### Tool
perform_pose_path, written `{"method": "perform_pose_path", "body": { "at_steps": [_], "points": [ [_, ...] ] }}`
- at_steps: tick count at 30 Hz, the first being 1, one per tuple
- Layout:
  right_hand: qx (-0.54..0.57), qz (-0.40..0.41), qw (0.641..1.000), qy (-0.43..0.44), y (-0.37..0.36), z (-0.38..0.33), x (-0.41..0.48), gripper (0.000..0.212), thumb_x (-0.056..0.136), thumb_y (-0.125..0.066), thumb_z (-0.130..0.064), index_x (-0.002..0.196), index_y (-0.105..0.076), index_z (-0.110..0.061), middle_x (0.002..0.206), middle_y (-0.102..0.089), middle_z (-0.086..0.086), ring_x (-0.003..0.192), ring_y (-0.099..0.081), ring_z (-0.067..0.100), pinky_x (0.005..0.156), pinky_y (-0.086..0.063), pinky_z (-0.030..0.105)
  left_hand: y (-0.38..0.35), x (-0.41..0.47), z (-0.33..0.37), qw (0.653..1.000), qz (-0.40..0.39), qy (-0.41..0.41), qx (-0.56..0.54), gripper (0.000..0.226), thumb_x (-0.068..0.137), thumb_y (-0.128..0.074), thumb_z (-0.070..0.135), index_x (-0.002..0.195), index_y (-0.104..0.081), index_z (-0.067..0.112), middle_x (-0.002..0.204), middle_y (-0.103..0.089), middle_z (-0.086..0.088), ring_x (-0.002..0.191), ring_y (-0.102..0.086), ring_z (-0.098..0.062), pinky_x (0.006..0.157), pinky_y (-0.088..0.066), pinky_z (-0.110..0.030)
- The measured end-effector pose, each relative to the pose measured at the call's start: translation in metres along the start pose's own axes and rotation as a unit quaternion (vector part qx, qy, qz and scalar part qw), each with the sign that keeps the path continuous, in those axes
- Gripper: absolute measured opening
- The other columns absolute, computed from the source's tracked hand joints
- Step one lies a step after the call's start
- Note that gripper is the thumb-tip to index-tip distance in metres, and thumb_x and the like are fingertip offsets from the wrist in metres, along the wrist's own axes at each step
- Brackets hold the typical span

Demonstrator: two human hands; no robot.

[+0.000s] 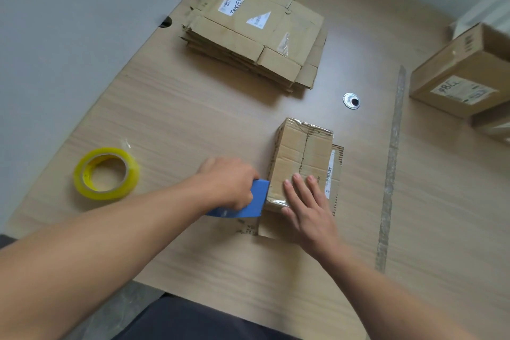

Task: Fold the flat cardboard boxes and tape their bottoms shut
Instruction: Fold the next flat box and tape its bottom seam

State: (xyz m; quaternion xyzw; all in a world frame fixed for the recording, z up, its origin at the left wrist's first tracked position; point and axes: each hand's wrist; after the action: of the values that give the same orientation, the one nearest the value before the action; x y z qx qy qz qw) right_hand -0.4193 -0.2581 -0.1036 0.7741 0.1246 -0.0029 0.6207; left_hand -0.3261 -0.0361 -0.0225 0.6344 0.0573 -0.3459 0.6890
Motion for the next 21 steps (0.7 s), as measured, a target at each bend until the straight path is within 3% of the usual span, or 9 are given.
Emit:
{"method": "perform_pose_path", "body": {
  "at_steps": [2,5,9,12,17,21],
  "points": [
    [0.003,-0.007,1.000,-0.018,0.000,-0.004,-0.001,0.055,0.101,-0.051,-0.037,0.152,-0.039,-0.019,0.161,-0.028,0.004,0.150,-0.018,0.035,0.116,-0.029,0.055,0.005,0.001,0.010,1.000,0.007,0.003,0.028,0.017,0.077,-0.055,0.026,0.094,-0.060,0.026,0.083,-0.058,0.002,0.078,-0.052,-0.027,0.054,-0.024,-0.028],
    [-0.004,-0.024,0.999,-0.040,0.002,-0.009,-0.004,0.055,0.103,-0.044,-0.039,0.154,-0.033,-0.021,0.163,-0.022,0.002,0.152,-0.011,0.032,0.120,-0.022,0.049,0.012,0.000,0.023,0.997,0.010,-0.012,0.071,0.010,0.077,-0.056,0.022,0.086,-0.059,0.026,0.091,-0.066,0.000,0.089,-0.064,-0.026,0.057,-0.029,-0.026],
    [-0.014,-0.026,0.997,-0.068,0.006,-0.023,-0.007,0.054,0.105,-0.042,-0.038,0.155,-0.030,-0.022,0.164,-0.019,0.002,0.153,-0.008,0.031,0.122,-0.016,0.043,0.004,-0.001,0.033,0.988,0.045,-0.051,0.139,0.023,0.087,-0.060,0.027,0.107,-0.069,0.022,0.109,-0.070,0.002,0.102,-0.068,-0.023,0.068,-0.036,-0.026],
    [0.005,-0.032,0.994,-0.104,0.006,-0.033,-0.009,0.056,0.105,-0.037,-0.042,0.157,-0.021,-0.029,0.166,-0.009,-0.005,0.154,0.002,0.024,0.123,-0.010,0.037,-0.009,-0.002,0.024,0.990,0.060,-0.052,0.118,0.028,0.091,-0.056,0.027,0.116,-0.067,0.021,0.115,-0.069,-0.001,0.106,-0.066,-0.026,0.070,-0.037,-0.028],
    [0.076,-0.023,0.986,-0.146,0.006,-0.040,-0.008,0.060,0.102,-0.045,-0.047,0.156,-0.022,-0.036,0.165,-0.008,-0.013,0.152,0.005,0.014,0.120,-0.006,0.029,-0.025,-0.007,-0.034,0.990,0.135,-0.021,0.027,0.041,0.095,-0.050,0.041,0.135,-0.041,0.039,0.106,-0.067,-0.001,0.095,-0.065,-0.029,0.057,-0.029,-0.028],
    [0.083,-0.010,0.987,-0.138,0.005,-0.047,-0.010,0.063,0.097,-0.057,-0.044,0.154,-0.030,-0.035,0.165,-0.013,-0.009,0.151,-0.004,0.015,0.117,-0.005,0.022,-0.043,-0.005,-0.074,0.984,0.177,-0.008,0.009,0.055,0.098,-0.044,0.050,0.148,-0.021,0.046,0.102,-0.062,0.002,0.091,-0.064,-0.026,0.059,-0.034,-0.030]
  ]
}}
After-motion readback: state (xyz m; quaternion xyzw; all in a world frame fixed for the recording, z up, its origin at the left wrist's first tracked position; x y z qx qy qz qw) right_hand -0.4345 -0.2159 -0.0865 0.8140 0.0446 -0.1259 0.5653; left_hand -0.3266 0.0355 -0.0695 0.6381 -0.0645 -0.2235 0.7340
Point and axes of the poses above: each hand's wrist, its own x-axis towards the middle knuckle, its own y-axis out of the back of the hand, z = x × y
